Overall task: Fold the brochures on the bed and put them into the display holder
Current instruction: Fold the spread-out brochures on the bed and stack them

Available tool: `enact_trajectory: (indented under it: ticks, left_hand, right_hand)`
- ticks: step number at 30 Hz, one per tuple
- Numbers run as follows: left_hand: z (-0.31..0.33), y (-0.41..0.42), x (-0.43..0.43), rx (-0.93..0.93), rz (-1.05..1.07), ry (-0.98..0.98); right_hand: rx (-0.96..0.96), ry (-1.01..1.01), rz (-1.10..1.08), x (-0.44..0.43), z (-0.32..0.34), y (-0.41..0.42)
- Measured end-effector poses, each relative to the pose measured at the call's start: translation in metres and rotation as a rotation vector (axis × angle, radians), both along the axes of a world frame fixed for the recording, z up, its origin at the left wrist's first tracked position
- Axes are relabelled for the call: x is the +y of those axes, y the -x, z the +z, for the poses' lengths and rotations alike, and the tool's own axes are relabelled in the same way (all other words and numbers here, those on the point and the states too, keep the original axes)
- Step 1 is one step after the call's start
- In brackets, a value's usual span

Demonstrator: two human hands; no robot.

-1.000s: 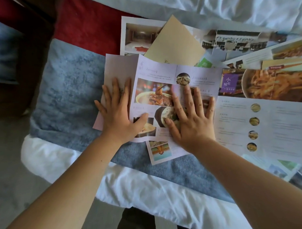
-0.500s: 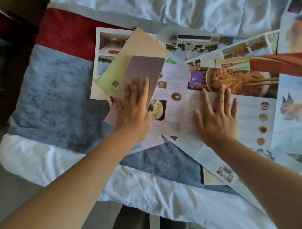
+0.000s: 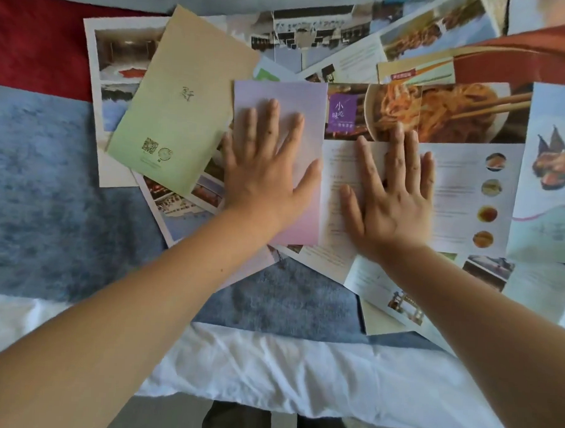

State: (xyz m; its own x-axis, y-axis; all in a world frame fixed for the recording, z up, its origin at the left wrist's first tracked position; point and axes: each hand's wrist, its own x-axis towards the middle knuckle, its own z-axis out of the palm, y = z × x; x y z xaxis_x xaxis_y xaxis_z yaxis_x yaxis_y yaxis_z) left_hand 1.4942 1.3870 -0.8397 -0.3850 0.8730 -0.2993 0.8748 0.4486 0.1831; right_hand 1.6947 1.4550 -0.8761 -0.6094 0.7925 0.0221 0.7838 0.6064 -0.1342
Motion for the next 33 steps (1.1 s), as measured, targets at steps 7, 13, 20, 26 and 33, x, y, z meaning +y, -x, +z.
enact_trajectory:
  ticks: [7, 13, 20, 26, 33]
  left_hand:
    - [-0.020, -0.001, 0.017, 0.193, -0.118, -0.050]
    - [-0.023, -0.007, 0.034, 0.193, -0.124, -0.080]
    - [-0.020, -0.010, 0.029, 0.172, -0.072, -0.100]
    - [-0.020, -0.020, 0.008, 0.130, -0.021, -0.068]
    - [-0.017, 0.041, -0.053, 0.197, -0.038, -0.019]
  right_hand:
    - [0.018, -0.030, 0.005, -0.001, -0.003, -0.001]
    - [0.029, -0.039, 0.003, -0.001, -0.008, -0.001]
    - [0.029, -0.045, 0.006, -0.001, -0.009, -0.002]
    - [-0.025, 0.033, 0.014, -0.007, 0.005, 0.004]
    - [-0.060, 0.171, 0.159, -0.037, 0.019, 0.033]
